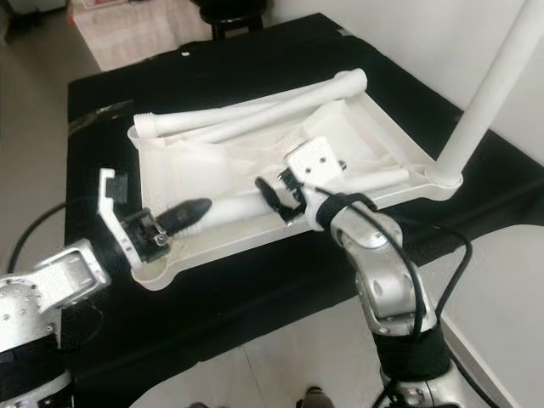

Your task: Building children table

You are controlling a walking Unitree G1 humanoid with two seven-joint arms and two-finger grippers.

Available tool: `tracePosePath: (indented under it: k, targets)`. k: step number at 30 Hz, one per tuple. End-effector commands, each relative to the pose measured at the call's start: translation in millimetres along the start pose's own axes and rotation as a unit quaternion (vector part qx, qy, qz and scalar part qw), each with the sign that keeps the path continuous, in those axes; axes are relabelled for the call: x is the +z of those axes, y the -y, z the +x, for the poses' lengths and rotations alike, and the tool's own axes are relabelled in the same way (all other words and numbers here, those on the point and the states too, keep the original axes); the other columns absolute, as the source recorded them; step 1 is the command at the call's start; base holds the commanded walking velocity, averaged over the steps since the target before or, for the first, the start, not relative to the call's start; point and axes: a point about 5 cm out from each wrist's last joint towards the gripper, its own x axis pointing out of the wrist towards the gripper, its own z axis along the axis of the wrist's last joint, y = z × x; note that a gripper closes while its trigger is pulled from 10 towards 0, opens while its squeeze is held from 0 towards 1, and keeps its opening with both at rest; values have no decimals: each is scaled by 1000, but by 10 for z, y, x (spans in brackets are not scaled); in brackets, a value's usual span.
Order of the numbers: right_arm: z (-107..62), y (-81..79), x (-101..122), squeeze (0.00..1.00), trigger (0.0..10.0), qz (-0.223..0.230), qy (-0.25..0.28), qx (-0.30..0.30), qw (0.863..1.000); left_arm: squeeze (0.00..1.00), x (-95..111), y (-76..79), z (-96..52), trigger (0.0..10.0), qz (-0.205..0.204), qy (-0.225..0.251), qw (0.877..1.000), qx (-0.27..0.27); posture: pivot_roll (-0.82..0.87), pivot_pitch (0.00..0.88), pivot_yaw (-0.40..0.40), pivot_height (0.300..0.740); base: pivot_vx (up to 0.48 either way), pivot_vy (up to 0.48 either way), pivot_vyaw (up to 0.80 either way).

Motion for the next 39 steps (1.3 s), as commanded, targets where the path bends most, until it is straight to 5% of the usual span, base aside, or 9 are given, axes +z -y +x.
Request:
tracePosePath:
  k: [1,11,13,15,16,18,23,30,39]
  targets:
    - [-3,11,41,0,10000,16,21,2,1000,0,141,109,-78,0,28,35,999,-23,-142,125,88,740,0,0,0]
    - [-31,218,290,0,10000,133,120,-21,984,0,125,94,-92,0,36,52,998,-9,-166,122,78,740,0,0,0]
    - [-95,339,377,0,10000,228,177,-14,957,0,74,23,-94,0,24,63,998,17,-171,126,81,740,0,0,0]
    - [-95,339,377,0,10000,228,177,-14,957,0,74,23,-94,0,24,63,998,17,-171,126,81,740,0,0,0]
    - [-169,280,434,0,10000,294,220,47,929,0,71,-46,-83,0,10,90,995,46,-171,127,82,740,0,0,0]
    - [-201,207,438,0,10000,312,227,82,919,0,71,-77,-72,0,4,102,993,60,-171,127,82,740,0,0,0]
    - [-218,115,266,0,10000,341,198,98,914,0,25,-104,-32,0,6,127,989,73,-169,126,76,740,0,0,0]
    - [-274,253,-44,0,10000,386,161,51,907,0,-16,-130,-2,0,-24,171,983,63,-167,128,76,740,0,0,0]
    - [-428,141,-185,0,10000,461,154,107,868,0,64,-127,-1,0,-32,218,974,43,-168,127,78,740,0,0,0]
